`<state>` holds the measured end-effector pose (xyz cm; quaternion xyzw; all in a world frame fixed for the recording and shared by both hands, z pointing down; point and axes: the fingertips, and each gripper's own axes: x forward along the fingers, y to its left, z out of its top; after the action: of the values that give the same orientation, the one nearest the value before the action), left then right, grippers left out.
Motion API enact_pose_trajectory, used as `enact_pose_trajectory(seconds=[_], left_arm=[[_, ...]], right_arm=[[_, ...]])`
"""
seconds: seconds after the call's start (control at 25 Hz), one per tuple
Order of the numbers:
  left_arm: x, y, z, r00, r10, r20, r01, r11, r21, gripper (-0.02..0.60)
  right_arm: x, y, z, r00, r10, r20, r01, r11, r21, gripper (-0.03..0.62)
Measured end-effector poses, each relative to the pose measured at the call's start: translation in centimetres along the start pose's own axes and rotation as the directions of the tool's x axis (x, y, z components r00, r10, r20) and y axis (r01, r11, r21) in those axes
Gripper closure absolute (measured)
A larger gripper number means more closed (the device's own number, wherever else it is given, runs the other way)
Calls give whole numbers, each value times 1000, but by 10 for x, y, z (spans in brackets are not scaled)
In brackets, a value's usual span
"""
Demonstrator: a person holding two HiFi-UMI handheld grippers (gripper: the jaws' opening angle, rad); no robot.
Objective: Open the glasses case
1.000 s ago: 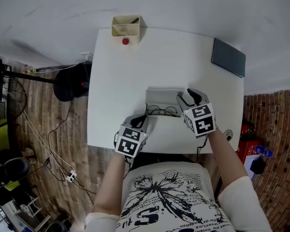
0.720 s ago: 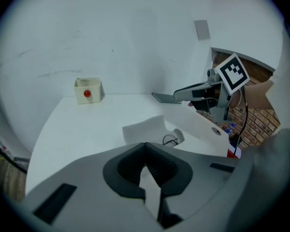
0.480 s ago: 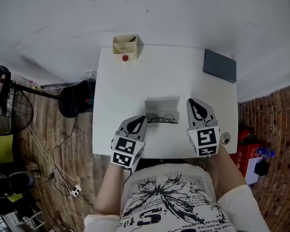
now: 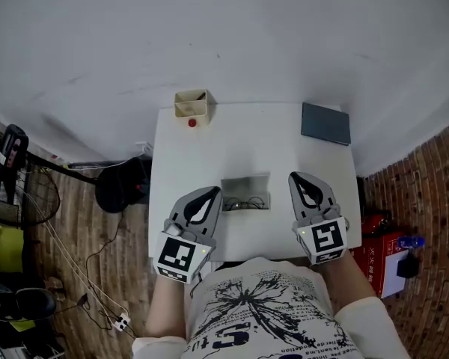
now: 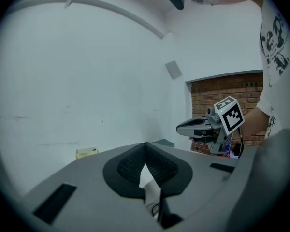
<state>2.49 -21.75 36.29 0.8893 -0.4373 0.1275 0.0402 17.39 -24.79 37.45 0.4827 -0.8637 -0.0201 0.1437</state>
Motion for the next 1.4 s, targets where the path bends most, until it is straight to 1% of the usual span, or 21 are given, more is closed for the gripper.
enact_pose_trajectory(seconds=[0.12, 0.24, 0.32, 0.4, 0.44, 0.56, 0.64, 0.76, 0.92, 1.04, 1.2, 1.32, 1.4], left_arm=[[-13, 2, 22, 998, 24, 63, -25, 999, 21, 568], [-23, 5, 43, 986, 50, 160, -51, 999, 7, 568], [-29, 6, 48, 986, 60, 154, -63, 998, 20, 568], [-33, 5, 51, 988, 65, 137, -70, 997, 30, 568], [-35, 3, 53, 987, 66, 143, -71, 997, 29, 568], [-35, -2, 63, 978, 66, 199, -71, 997, 18, 568], [-35, -3, 64, 978, 68, 198, -73, 997, 19, 568], [-35, -1, 61, 979, 80, 185, -82, 997, 1, 568], [-35, 0, 53, 985, 92, 150, -92, 996, -5, 568], [-37, -2, 53, 982, 100, 160, -98, 995, -17, 568], [-41, -6, 41, 992, 95, 85, -97, 995, 12, 568], [-44, -5, 39, 990, 107, 92, -107, 994, -1, 568], [-47, -7, 38, 992, 104, 77, -105, 994, 8, 568]], right_arm=[[-15, -3, 13, 998, -7, 59, 4, 999, 45, 583], [-27, -7, 25, 993, -9, 119, -2, 996, 94, 583], [-33, -10, 30, 991, -23, 135, 8, 993, 114, 583], [-37, -11, 33, 990, -27, 142, 11, 994, 110, 583], [-38, -10, 34, 989, -24, 144, 9, 995, 103, 583], [-40, -9, 33, 990, -13, 138, 2, 997, 81, 583], [-40, -6, 33, 992, -8, 130, -3, 997, 80, 583], [-41, 0, 32, 992, 18, 123, -27, 997, 75, 583], [-41, 9, 29, 993, 55, 108, -60, 997, 43, 583], [-41, 14, 28, 994, 60, 96, -63, 997, 38, 583], [-45, 19, 28, 993, 67, 98, -70, 997, 27, 583], [-48, 21, 29, 991, 74, 107, -76, 997, 20, 583], [-51, 21, 29, 991, 73, 116, -78, 996, 33, 583]])
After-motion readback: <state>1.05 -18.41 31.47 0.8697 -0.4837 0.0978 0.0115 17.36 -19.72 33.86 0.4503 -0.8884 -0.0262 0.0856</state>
